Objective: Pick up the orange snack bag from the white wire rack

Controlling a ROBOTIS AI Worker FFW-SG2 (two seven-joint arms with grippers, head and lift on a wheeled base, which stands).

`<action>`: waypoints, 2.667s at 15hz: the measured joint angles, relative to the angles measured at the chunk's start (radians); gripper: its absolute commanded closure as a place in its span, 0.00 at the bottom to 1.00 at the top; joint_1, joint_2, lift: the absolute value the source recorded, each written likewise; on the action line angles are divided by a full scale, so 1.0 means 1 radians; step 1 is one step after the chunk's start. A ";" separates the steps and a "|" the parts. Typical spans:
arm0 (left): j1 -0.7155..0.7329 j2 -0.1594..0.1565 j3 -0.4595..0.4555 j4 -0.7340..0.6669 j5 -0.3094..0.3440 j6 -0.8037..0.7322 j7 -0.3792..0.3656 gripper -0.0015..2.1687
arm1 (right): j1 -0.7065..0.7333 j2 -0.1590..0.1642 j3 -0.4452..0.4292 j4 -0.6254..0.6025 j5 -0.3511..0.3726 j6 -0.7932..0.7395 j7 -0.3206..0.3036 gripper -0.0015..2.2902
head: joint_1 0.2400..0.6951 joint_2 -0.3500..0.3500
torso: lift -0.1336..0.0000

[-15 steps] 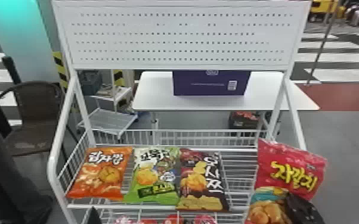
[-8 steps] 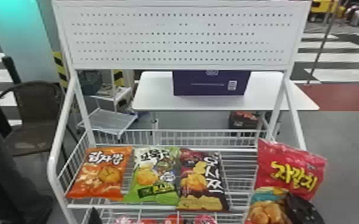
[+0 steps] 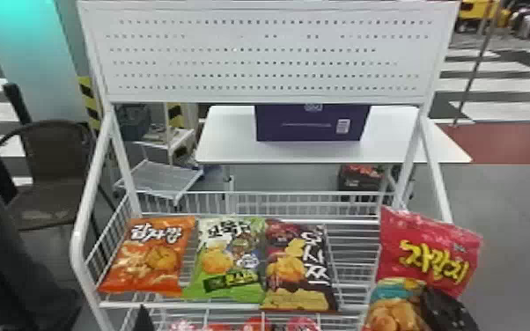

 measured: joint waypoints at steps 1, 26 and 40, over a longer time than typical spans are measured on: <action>-0.021 0.000 -0.003 0.007 0.001 0.016 -0.003 0.04 | 0.001 0.000 0.000 0.000 0.000 0.000 0.000 0.97 | 0.57 0.50 | 1.00; -0.655 0.004 -0.072 0.487 0.042 0.481 -0.060 0.42 | -0.022 0.008 -0.003 0.030 0.002 0.000 0.005 0.97 | 0.57 0.50 | 1.00; -0.501 -0.003 -0.045 0.297 0.108 0.395 0.005 0.78 | -0.015 0.005 -0.004 0.019 0.000 -0.003 0.005 0.97 | 0.57 0.50 | 1.00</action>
